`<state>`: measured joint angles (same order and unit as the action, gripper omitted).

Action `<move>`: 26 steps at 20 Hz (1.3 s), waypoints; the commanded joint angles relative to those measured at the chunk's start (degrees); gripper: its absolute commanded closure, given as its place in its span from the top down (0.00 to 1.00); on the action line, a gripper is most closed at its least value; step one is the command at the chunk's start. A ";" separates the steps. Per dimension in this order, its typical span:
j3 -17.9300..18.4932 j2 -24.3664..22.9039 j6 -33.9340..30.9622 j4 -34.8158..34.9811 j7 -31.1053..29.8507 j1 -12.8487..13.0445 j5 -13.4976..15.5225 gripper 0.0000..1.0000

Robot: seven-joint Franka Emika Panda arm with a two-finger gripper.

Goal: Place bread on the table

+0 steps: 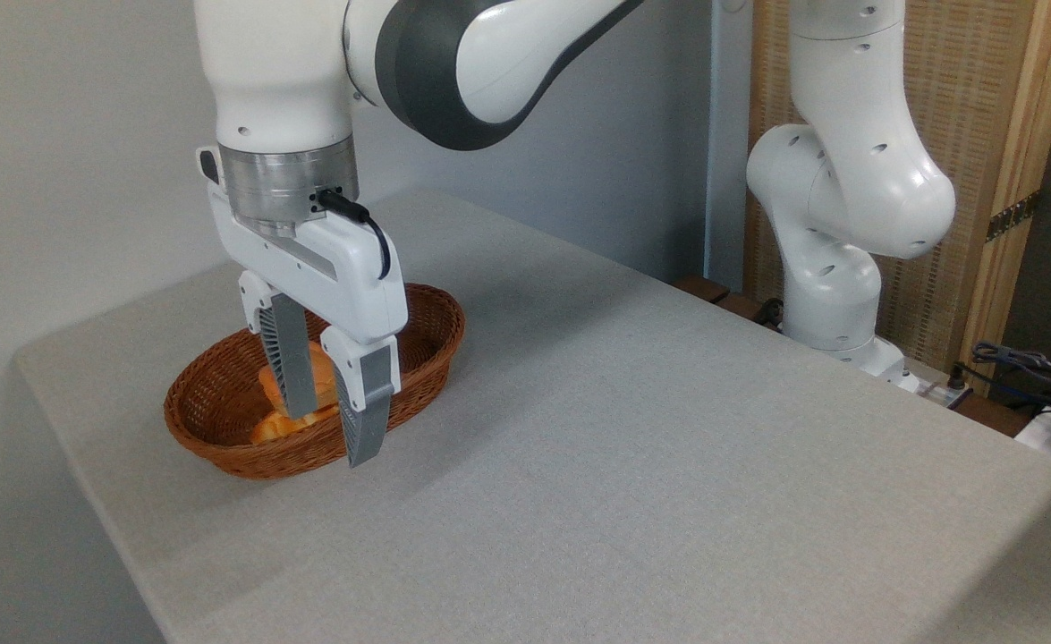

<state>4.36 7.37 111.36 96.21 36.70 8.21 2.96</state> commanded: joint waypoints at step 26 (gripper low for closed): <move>-3.29 1.16 -0.44 0.21 -0.57 0.93 6.53 1.00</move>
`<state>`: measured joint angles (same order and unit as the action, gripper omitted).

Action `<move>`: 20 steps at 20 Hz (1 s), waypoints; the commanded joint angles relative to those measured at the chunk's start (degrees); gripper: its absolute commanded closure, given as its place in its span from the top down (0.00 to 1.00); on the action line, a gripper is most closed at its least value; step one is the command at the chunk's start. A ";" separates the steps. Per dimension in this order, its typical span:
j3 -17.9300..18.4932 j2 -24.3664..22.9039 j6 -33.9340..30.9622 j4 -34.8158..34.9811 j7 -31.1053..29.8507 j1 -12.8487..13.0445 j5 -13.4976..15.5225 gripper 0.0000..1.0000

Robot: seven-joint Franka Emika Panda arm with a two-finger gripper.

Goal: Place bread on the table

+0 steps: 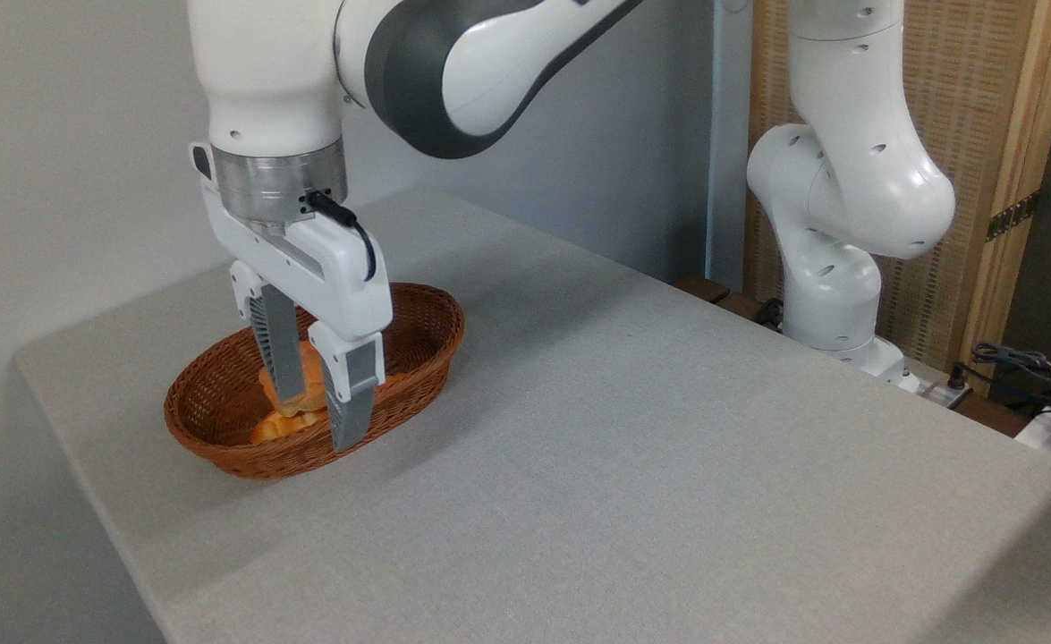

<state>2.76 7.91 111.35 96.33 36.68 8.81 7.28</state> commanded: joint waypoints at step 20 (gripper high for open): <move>-11.02 5.27 -0.61 0.44 0.15 0.68 5.56 1.00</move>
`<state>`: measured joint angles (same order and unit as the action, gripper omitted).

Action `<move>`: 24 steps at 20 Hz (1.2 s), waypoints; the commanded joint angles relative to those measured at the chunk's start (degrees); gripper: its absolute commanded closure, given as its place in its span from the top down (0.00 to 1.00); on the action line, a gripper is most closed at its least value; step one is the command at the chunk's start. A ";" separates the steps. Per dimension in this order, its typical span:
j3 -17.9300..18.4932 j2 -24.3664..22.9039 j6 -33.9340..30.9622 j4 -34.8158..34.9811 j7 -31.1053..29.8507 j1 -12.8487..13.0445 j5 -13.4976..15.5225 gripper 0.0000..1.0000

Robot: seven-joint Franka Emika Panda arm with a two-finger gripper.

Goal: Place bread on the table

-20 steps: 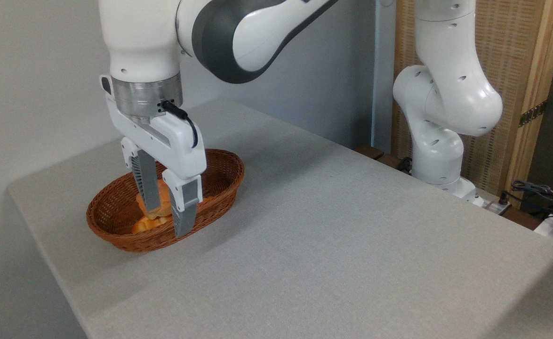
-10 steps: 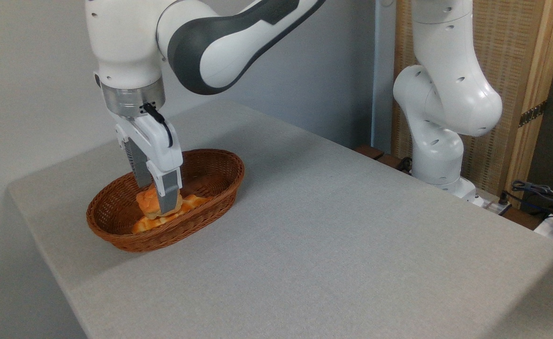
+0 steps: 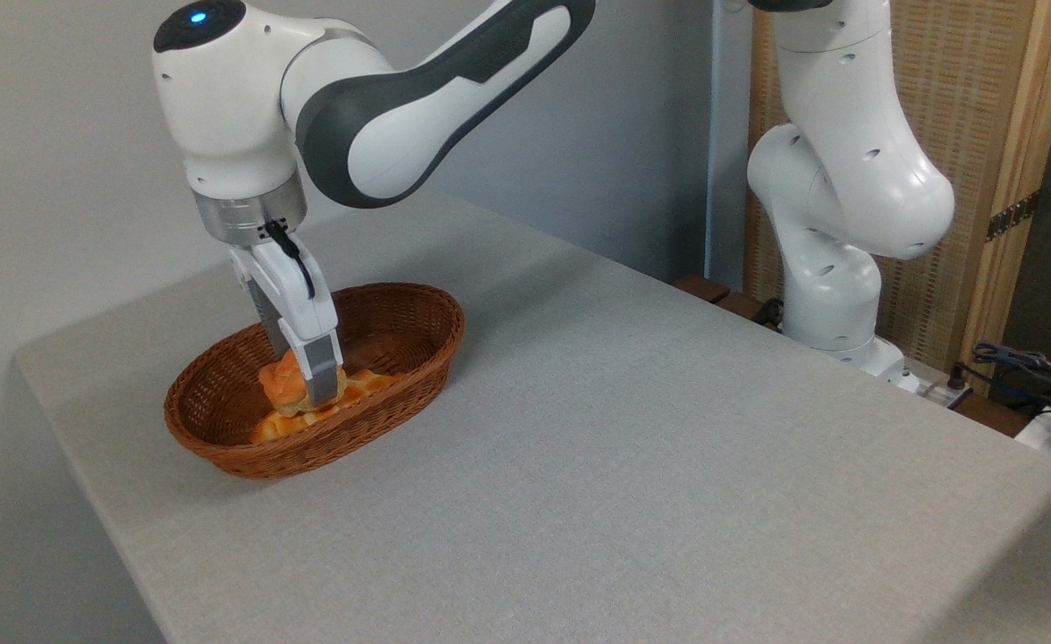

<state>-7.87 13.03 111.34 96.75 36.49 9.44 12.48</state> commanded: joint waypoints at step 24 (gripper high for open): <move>0.31 -3.53 -1.13 -0.60 -2.12 -0.65 0.09 0.55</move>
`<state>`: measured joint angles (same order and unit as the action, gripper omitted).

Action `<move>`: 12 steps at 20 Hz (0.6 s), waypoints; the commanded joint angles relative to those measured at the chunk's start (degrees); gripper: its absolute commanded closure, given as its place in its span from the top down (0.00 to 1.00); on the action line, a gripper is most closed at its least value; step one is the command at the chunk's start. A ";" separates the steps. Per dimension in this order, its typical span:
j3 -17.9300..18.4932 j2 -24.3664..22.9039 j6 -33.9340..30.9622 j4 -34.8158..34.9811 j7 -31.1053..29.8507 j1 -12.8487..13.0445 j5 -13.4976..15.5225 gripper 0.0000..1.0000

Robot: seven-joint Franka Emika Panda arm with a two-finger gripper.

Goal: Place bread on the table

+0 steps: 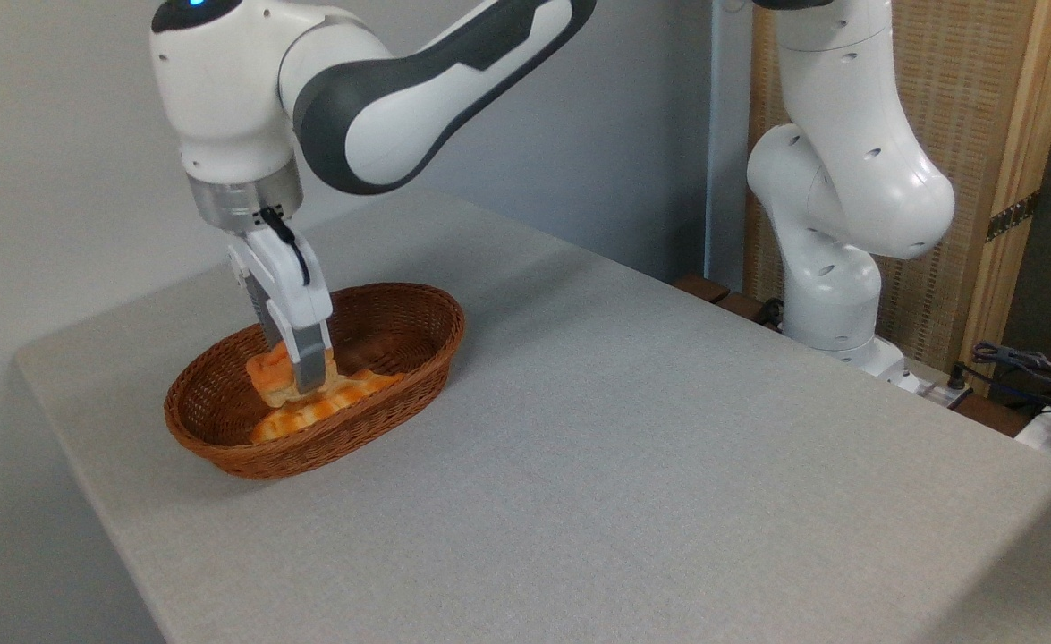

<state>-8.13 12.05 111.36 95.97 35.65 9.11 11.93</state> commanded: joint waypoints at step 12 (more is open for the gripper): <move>14.71 -2.30 -7.47 2.29 -0.58 -0.59 -0.24 0.66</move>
<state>2.90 8.71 104.88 97.27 34.98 8.09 11.88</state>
